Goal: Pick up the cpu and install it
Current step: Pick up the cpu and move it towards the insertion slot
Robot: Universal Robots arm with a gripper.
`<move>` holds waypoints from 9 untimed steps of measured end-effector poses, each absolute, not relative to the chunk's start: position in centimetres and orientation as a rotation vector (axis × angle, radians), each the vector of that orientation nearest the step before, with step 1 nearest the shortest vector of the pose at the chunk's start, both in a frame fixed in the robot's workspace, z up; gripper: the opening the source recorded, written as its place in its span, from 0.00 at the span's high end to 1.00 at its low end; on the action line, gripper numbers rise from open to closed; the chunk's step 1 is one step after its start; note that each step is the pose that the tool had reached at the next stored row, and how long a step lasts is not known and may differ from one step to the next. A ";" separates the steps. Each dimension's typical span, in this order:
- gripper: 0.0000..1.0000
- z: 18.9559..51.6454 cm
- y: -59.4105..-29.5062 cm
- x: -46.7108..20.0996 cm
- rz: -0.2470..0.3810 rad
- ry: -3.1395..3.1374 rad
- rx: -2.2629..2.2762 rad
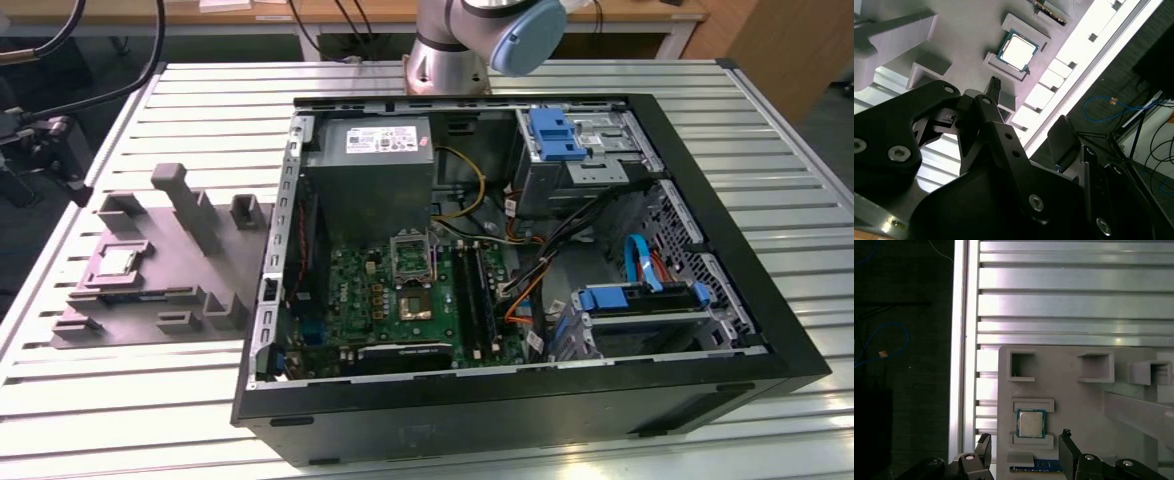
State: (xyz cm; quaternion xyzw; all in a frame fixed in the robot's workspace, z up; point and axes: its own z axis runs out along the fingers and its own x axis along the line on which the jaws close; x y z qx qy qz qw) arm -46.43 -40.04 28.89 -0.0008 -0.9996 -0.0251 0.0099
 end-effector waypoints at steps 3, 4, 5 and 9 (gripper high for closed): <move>0.35 28.8 -40.0 -46.4 -0.078 -3.121 -0.003; 0.35 28.8 -40.0 -46.4 -0.078 -3.121 -0.003; 0.35 28.8 -40.0 -46.4 -0.078 -3.121 -0.003; 0.35 28.8 -40.0 -46.4 -0.078 -3.121 -0.003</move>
